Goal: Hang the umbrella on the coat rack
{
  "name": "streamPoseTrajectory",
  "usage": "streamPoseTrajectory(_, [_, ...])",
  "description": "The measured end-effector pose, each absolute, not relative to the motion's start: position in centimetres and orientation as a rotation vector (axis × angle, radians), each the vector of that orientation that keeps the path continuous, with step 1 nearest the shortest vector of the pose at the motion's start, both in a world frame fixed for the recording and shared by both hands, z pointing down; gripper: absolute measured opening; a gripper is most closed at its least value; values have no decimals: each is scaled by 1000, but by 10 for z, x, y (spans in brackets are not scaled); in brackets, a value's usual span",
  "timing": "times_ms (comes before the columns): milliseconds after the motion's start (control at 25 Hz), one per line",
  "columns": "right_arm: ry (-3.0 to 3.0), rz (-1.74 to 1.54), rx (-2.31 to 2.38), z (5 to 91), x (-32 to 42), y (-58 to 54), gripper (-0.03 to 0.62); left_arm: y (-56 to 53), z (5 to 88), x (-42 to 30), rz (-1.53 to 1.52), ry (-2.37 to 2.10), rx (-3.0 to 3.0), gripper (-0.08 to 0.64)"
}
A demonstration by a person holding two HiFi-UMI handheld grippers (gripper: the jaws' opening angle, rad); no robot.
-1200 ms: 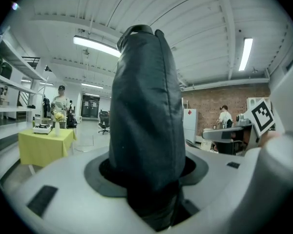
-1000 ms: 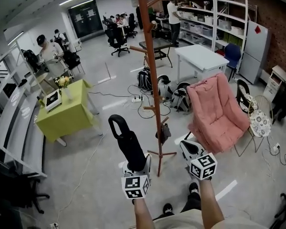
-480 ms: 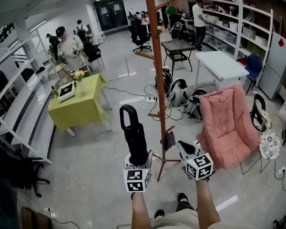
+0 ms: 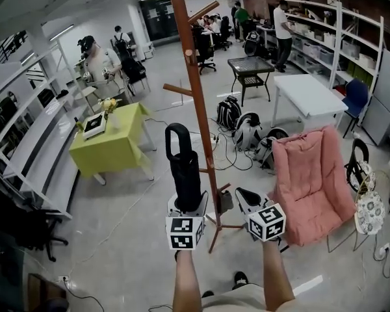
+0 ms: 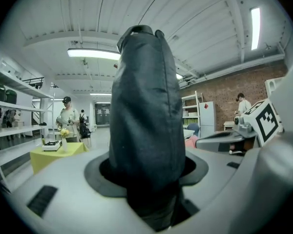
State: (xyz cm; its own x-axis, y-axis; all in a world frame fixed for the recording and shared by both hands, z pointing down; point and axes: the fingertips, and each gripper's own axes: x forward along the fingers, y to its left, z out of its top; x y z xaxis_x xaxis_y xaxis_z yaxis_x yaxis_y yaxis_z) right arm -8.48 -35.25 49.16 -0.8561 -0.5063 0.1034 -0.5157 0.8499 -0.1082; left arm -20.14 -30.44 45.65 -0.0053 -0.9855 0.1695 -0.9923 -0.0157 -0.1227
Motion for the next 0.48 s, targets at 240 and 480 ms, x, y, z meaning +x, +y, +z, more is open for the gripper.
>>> streamPoseTrajectory(240, [-2986, 201, 755, 480, -92, -374, 5, -333, 407, -211, 356, -2296, 2168, 255])
streamPoseTrajectory(480, [-3028, 201, 674, 459, -114, -384, 5, -351, 372, -218, 408, -2346, 2125, 256])
